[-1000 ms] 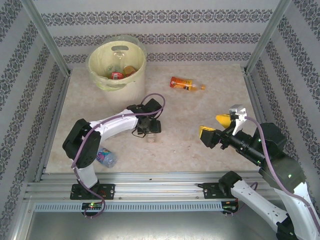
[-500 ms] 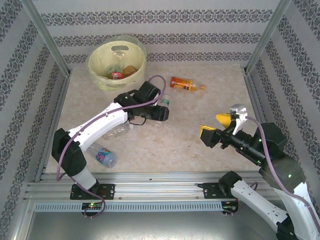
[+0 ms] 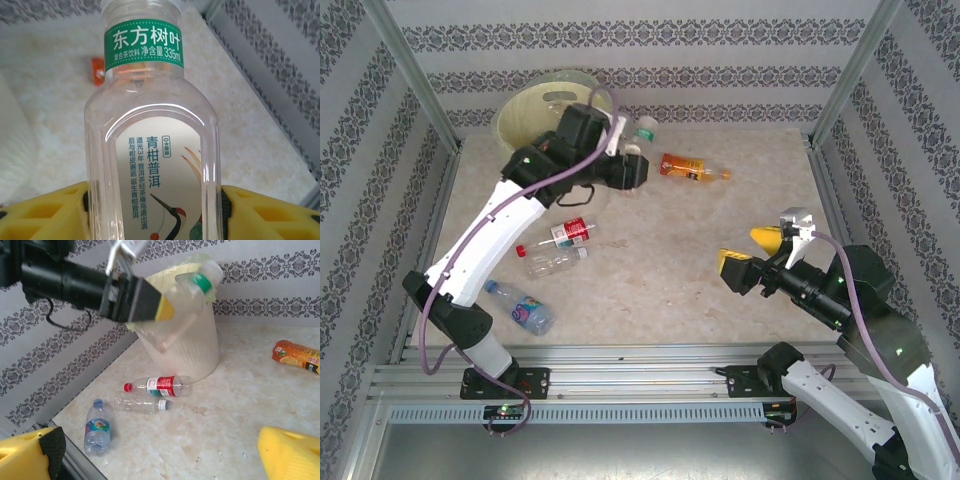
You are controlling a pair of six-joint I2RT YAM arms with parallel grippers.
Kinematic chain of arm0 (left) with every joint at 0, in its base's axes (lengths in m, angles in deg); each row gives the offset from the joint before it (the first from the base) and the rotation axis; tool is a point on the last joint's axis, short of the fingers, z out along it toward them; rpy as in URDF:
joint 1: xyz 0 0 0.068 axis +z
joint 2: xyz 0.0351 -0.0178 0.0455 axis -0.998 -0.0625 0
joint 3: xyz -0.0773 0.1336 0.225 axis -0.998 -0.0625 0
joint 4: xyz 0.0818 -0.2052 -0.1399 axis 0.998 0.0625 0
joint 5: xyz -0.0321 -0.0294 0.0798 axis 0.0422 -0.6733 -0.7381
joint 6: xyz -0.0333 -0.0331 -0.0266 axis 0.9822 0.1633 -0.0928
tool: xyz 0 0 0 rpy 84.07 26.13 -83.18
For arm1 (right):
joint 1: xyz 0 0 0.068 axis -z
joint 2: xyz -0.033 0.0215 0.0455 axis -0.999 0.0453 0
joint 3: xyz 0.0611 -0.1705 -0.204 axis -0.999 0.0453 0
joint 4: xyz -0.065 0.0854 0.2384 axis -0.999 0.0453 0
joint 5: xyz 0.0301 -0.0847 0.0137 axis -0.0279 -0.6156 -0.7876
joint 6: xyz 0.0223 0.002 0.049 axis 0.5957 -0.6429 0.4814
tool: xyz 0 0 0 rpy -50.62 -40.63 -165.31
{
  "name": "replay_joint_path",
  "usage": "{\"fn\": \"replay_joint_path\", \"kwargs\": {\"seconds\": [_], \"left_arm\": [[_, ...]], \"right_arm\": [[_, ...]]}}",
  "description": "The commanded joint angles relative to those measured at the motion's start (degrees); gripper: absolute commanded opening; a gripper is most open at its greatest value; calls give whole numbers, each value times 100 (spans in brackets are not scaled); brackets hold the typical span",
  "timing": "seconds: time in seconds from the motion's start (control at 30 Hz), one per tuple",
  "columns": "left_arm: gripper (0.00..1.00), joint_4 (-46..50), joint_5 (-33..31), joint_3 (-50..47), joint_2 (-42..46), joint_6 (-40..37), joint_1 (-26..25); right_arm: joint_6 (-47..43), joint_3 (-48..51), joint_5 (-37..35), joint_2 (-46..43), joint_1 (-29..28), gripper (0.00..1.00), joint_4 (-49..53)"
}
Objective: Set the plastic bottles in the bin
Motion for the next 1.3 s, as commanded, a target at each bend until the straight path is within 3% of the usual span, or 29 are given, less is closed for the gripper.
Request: {"fn": "replay_joint_path", "kwargs": {"seconds": [0.0, 0.43, 0.9, 1.27], "left_arm": [[62, 424, -170, 547, -241, -270, 401], [63, 1119, -350, 2467, -1335, -732, 1568], [66, 967, -381, 2045, -1754, -851, 1772], [83, 1000, -555, 1941, -1617, -921, 1774]], "right_arm": [[39, -89, 84, 25, -60, 98, -139], [-17, -118, 29, 92, -60, 98, -78], [-26, -118, -12, 66, -58, 98, -6], [-6, -81, -32, 25, -60, 98, 3]]}}
